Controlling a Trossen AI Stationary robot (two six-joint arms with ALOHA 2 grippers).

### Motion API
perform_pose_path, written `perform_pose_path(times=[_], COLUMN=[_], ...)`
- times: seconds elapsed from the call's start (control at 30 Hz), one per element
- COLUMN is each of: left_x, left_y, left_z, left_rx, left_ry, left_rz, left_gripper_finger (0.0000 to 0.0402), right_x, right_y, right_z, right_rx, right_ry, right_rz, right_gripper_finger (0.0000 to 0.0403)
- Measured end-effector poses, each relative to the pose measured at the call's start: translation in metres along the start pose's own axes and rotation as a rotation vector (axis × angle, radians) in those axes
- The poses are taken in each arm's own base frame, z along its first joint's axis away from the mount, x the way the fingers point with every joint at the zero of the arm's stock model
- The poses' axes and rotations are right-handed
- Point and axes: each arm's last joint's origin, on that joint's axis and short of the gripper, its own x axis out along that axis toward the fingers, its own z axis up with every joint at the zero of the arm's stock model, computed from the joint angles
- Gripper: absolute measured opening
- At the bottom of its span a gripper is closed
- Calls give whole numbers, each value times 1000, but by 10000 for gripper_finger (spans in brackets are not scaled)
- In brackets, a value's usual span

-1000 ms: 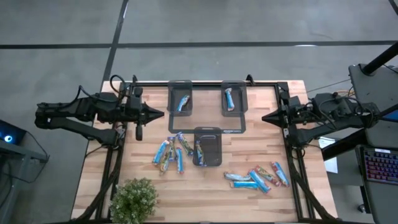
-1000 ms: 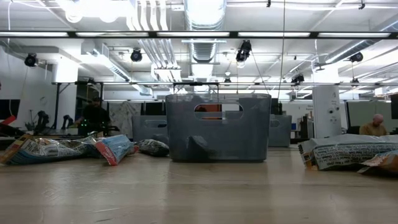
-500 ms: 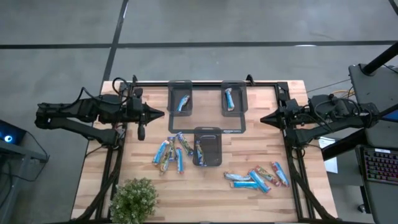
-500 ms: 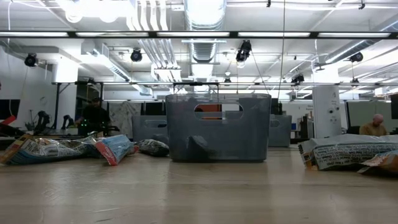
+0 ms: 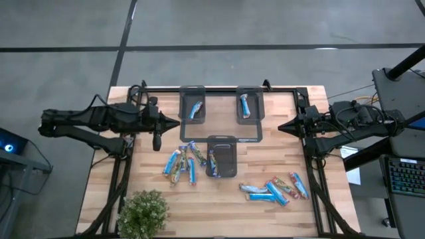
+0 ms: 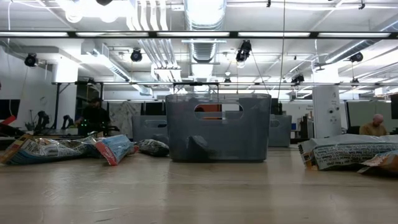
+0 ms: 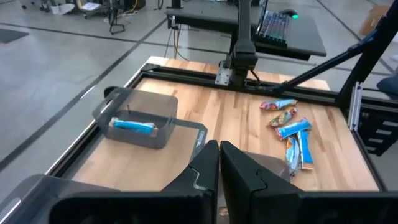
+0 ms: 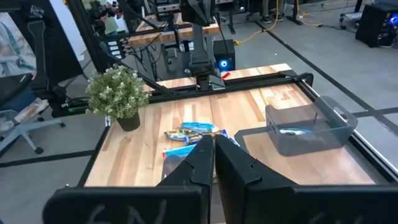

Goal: Pick and place Granola Bars by type
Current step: Put the yellow granola bar into the right black bin

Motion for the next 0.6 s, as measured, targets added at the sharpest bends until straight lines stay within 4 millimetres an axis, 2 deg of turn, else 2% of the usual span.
perform_pose_path(times=[0.17, 0.3, 0.6], left_x=[11, 16, 13], left_y=[-3, -6, -7], left_z=[-3, -5, -4], left_rx=[-17, 9, 35], left_ry=[35, 69, 62], left_rz=[0, -74, -120], left_gripper_finger=[0, 0, 0], right_x=[0, 0, 0], right_y=[0, 0, 0], right_z=[0, 0, 0], right_rx=[3, 14, 82], right_ry=[0, 0, 1], right_rz=[0, 0, 0], right_gripper_finger=[9, 9, 9])
